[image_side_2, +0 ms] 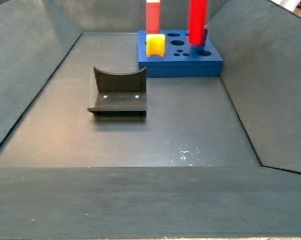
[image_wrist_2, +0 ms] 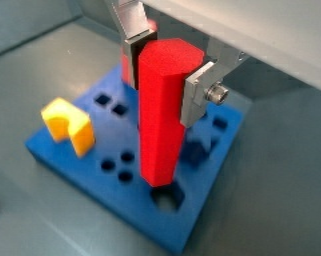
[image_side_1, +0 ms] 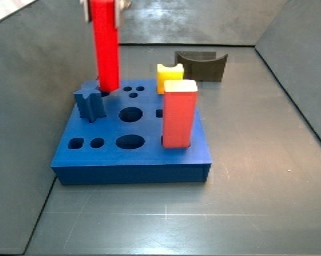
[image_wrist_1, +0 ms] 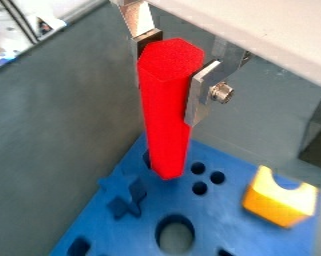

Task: Pick up the hexagon object. Move up. Place the hexagon object on the fixture. Regrasp the hexagon object. Move to above the board. Insert the hexagon object.
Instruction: Insert the hexagon object.

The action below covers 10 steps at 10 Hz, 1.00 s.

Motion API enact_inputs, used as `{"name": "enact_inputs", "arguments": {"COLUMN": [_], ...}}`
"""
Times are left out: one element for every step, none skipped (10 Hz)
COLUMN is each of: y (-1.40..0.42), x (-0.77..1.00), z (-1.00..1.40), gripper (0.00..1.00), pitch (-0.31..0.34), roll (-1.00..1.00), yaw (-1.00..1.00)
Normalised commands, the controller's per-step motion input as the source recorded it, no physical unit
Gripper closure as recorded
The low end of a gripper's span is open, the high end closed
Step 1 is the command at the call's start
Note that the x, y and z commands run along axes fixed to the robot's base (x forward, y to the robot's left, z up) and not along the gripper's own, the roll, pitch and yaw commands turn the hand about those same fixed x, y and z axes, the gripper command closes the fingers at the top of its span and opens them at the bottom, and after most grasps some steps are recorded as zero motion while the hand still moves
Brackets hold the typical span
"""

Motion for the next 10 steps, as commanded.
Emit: {"name": "enact_inputs", "arguments": {"y": [0.32,0.24,0.17,0.08,0.0,-0.02,-0.05,-0.07,-0.09,-0.04], "x": [-0.73,-0.68,-0.67,-0.65,-0.55,-0.08,0.02,0.13,0.3,0.42], "z": [-0.37,-0.37,-0.25,-0.18,-0.22,-0.14,-0.21,-0.29,-0.3,-0.38], "gripper": [1.0,1.0,1.0,1.0,1.0,1.0,1.0,1.0,1.0,1.0], "pitch": [-0.137,-0.129,-0.156,-0.193,-0.264,-0.211,-0.096,-0.043,0.0,0.0], "roll": [0.0,-0.04,-0.14,-0.24,-0.29,-0.28,-0.17,-0.11,-0.06,-0.01], "yaw": [-0.46,-0.51,-0.47,-0.42,-0.31,-0.17,-0.09,-0.05,-0.05,-0.05]}}
